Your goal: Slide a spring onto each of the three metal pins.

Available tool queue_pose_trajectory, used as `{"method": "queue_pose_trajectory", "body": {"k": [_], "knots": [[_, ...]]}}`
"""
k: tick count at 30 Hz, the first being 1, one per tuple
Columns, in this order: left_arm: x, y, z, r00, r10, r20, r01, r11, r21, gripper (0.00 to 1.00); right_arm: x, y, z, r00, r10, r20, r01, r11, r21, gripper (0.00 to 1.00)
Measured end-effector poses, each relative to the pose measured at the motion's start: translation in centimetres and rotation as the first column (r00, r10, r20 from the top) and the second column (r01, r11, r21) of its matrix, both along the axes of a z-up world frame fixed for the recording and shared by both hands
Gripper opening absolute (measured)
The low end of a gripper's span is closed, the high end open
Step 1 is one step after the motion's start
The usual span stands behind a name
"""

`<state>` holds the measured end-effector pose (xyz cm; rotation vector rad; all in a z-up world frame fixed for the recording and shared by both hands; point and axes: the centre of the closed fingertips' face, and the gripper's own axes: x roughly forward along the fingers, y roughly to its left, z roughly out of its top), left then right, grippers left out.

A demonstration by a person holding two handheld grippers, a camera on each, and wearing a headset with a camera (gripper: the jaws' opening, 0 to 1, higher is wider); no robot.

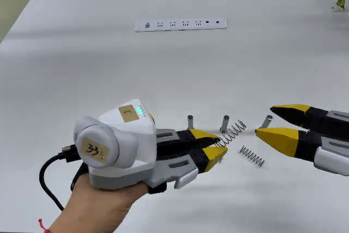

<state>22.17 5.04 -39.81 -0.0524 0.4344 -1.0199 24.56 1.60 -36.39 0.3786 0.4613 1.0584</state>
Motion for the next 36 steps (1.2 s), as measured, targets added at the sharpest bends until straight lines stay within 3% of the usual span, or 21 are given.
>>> {"method": "queue_pose_trajectory", "body": {"k": [6,10,23,36], "knots": [[0.2,-0.3,0.8,1.0,0.012,0.012,-0.012,0.999,-0.035,0.1,-0.3,1.1,0.0,0.999,-0.009,-0.05,0.012,0.998,0.061,0.3],[0.3,-0.5,1.2,1.0,0.015,0.016,-0.014,0.998,-0.059,0.1,-0.3,1.7,0.4,0.993,-0.017,-0.113,0.032,0.991,0.133,0.27],[0.3,-0.8,1.5,1.0,0.015,0.021,-0.013,0.997,-0.077,0.1,-0.2,1.8,0.8,0.993,-0.033,-0.115,0.05,0.988,0.145,0.14],[0.1,-1.1,1.3,1.0,0.006,-0.004,-0.006,0.996,-0.086,0.1,-0.4,1.8,1.0,0.996,-0.005,-0.088,0.016,0.993,0.117,0.12]]}}
